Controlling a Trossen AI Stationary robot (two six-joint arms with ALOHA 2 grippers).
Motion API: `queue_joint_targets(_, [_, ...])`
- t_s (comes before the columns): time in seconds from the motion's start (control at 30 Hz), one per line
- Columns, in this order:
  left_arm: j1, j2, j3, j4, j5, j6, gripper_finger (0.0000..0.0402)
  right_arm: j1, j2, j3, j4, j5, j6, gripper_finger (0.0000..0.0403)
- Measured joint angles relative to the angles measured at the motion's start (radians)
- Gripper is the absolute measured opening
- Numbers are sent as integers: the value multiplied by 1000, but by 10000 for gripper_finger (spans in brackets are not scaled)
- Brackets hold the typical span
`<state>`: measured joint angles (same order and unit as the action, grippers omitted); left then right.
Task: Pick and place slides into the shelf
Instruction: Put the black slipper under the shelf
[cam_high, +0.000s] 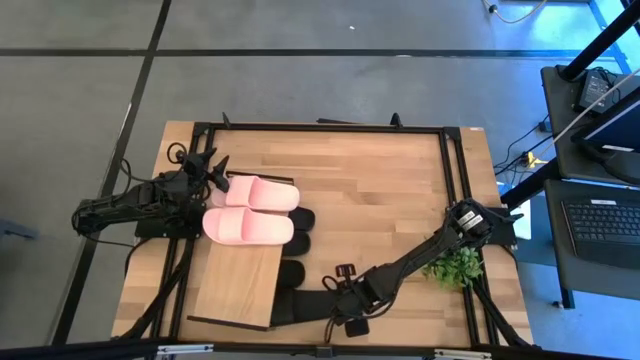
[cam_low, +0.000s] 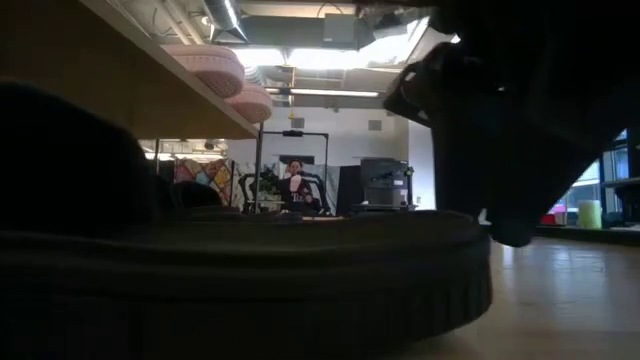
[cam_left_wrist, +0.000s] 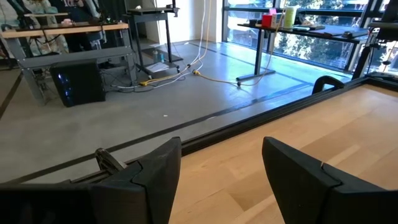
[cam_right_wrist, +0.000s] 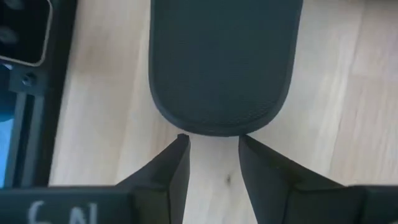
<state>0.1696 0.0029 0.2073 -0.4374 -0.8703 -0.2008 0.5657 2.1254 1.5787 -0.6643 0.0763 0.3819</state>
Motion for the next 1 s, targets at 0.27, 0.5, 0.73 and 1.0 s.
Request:
queue_joint_targets(0.27, [0,0,0,0,0,-1,217,-5,5,0,109,-1,-46,139])
queue_joint_targets(0.5, [0,0,0,0,0,-2,217,-29,52,0,182,-33,-75,139])
queue_joint_targets(0.73, [0,0,0,0,0,-2,217,-34,61,2,205,-44,-91,139])
queue_joint_targets(1.0, [0,0,0,0,0,-2,217,-36,64,2,255,-48,-127,139])
